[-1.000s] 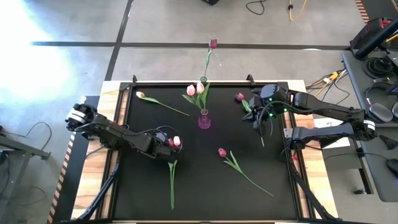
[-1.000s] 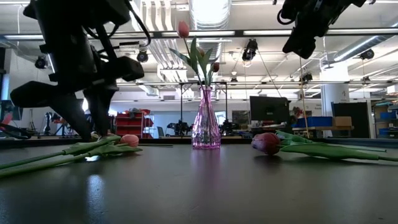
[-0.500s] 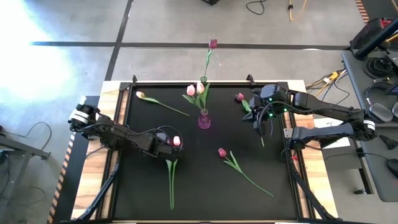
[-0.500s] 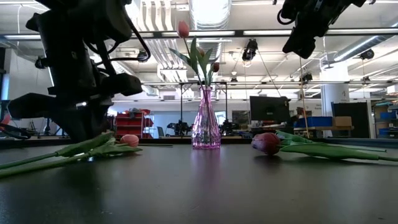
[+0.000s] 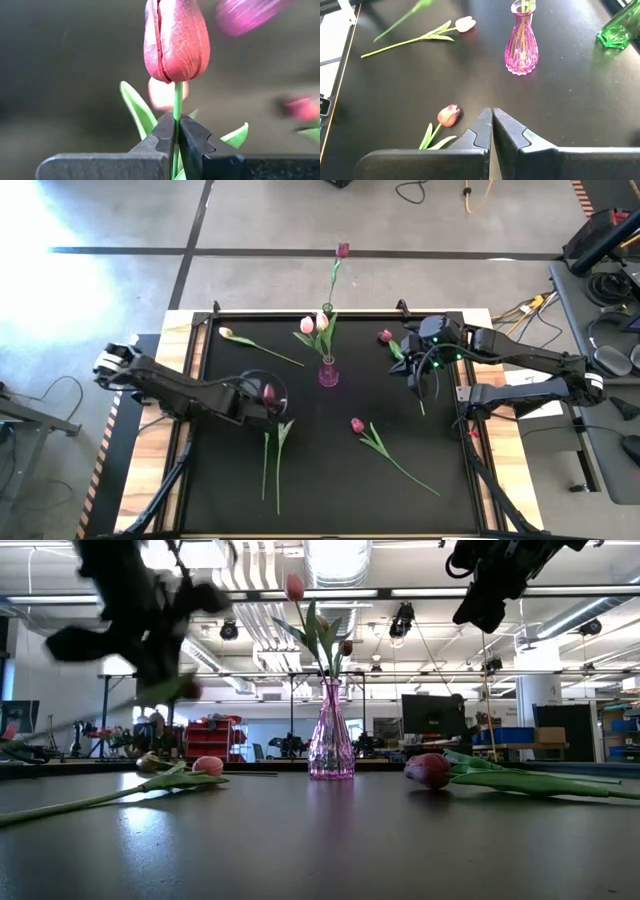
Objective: Sort flowers into vase by color
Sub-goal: Put the bottom left red tulip into the green vase
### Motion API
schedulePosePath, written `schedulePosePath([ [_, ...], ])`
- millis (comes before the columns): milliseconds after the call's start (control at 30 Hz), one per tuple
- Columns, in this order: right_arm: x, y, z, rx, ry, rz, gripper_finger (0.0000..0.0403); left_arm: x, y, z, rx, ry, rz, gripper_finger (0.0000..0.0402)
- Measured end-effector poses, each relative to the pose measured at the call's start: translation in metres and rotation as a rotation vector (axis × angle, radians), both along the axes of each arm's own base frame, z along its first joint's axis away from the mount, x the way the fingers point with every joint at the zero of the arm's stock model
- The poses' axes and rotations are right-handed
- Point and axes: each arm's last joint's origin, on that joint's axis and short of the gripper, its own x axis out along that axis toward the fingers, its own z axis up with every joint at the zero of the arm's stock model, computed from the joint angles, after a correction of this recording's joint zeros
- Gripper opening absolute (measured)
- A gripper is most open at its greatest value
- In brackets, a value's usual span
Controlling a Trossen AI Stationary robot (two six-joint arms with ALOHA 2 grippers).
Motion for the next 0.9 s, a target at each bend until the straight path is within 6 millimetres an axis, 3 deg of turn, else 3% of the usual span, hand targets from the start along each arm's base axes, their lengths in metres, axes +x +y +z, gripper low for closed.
schedulePosePath([
  [167, 0.002, -0.001, 0.006, -0.037, -0.07, 0.009, 0.001, -0.006, 0.009, 0.065, 0.294, -0.181, -0.074, 0.0001],
  [300, 0.005, -0.002, 0.014, -0.05, -0.156, -0.006, 0.0019, -0.013, 0.014, 0.119, 0.548, -0.223, -0.206, 0.0],
  [533, 0.019, -0.005, 0.047, 0.002, -0.25, -0.064, 0.0059, -0.041, 0.023, 0.205, 0.794, -0.356, -0.445, 0.0],
  [667, 0.045, -0.011, 0.072, 0.037, -0.362, -0.083, 0.0087, -0.055, 0.036, 0.229, 0.89, -0.486, -0.594, 0.0],
  [900, 0.111, -0.009, 0.108, 0.066, -0.462, -0.02, 0.013, -0.064, 0.077, 0.243, 1.043, -0.656, -0.786, 0.0],
])
